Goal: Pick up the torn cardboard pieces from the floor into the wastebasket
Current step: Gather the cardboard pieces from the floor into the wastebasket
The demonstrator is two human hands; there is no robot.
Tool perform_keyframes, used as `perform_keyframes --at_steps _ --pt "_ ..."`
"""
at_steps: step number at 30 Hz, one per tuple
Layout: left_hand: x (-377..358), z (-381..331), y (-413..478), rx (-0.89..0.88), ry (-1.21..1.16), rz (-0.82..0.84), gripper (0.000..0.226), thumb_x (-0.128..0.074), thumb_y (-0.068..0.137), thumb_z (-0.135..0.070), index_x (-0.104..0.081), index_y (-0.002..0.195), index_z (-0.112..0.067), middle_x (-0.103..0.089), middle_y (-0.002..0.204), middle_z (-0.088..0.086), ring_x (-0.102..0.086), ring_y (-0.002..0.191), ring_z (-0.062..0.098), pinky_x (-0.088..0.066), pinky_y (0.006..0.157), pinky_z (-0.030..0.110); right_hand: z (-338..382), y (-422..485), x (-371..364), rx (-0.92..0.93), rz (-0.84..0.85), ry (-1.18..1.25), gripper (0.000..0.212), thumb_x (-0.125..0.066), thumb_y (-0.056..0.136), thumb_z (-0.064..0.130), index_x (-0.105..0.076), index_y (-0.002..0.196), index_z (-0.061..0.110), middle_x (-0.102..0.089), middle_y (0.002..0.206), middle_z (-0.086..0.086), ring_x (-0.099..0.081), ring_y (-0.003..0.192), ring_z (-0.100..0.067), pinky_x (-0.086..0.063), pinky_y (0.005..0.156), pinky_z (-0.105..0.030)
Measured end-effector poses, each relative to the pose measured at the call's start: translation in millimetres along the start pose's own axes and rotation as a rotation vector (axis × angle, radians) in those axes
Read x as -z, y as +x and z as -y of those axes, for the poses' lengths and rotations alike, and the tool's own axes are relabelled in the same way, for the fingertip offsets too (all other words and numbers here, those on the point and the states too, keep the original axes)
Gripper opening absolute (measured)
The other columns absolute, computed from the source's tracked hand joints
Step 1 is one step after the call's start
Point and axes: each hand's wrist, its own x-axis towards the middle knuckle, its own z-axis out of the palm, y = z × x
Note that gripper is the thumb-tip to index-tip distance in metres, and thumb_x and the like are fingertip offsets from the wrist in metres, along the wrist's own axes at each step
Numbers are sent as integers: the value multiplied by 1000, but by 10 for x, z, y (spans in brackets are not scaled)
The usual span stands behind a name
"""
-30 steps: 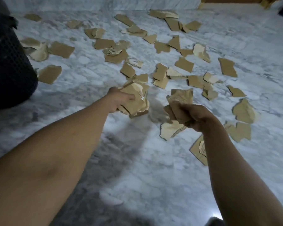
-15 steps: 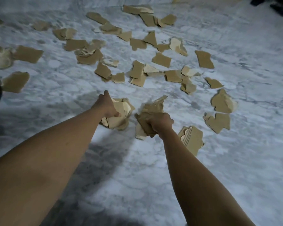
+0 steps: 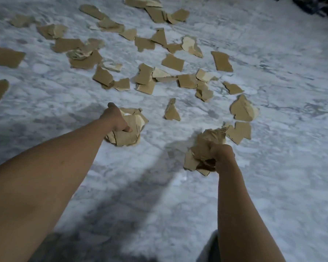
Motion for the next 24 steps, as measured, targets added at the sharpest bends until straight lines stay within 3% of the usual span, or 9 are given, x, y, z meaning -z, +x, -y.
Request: perform_keyframes --at_steps 4,9,12,15,17,19,21,24 --pt "-85 -15 -45 -7 -105 -21 109 -92 64 -29 -21 142 -1 -40 145 19 -45 131 36 -46 95 40 170 -483 -153 175 6 -345 58 -56 93 44 -51 136 4 -50 136 -14 -46 129 -35 -41 108 -45" --pt "0 130 -130 28 -148 -66 104 -93 63 -27 -25 138 -2 -42 143 21 -46 129 37 -46 93 40 443 -943 -596 406 140 -499 56 -59 91 40 -48 135 8 -44 136 -9 -39 132 -34 -36 108 -50" --pt "64 251 -156 64 -173 -94 104 -92 65 -29 -25 140 -2 -42 144 20 -45 129 37 -47 93 41 576 -1116 -710 544 71 -605 41 -53 92 28 -50 130 13 -48 133 -10 -42 129 -33 -29 106 -50" --pt "97 380 -168 102 -244 -92 103 -92 64 -28 -27 140 -2 -44 142 19 -47 128 36 -49 93 41 662 -1046 -677 594 195 -431 45 -61 89 26 -44 128 15 -56 121 -10 -55 109 -30 -41 92 -44" --pt "88 450 -159 107 -308 -85 100 -93 63 -28 -30 138 -3 -46 139 16 -48 126 34 -50 92 40 699 -967 -534 566 342 -126 55 -74 86 26 -42 128 15 -60 113 -11 -62 91 -26 -53 67 -37" --pt "63 487 -152 119 -382 -77 96 -94 62 -29 -36 134 -7 -50 134 13 -51 122 32 -52 90 40 707 -879 -310 450 377 110 48 -78 87 24 -54 125 7 -65 105 -15 -66 75 -26 -53 49 -31" --pt "41 463 -142 135 -474 -77 94 -95 58 -33 -41 132 -10 -54 130 10 -56 116 31 -55 88 44 679 -730 -126 324 388 247 36 -76 90 22 -66 112 -4 -70 99 -21 -69 72 -34 -58 57 -40" --pt "12 340 -75 143 -591 -82 95 -96 51 -37 -48 130 -13 -58 126 8 -60 111 31 -57 84 50 594 -604 -74 214 430 205 38 -74 91 26 -65 108 -7 -69 103 -24 -70 83 -40 -60 73 -54"
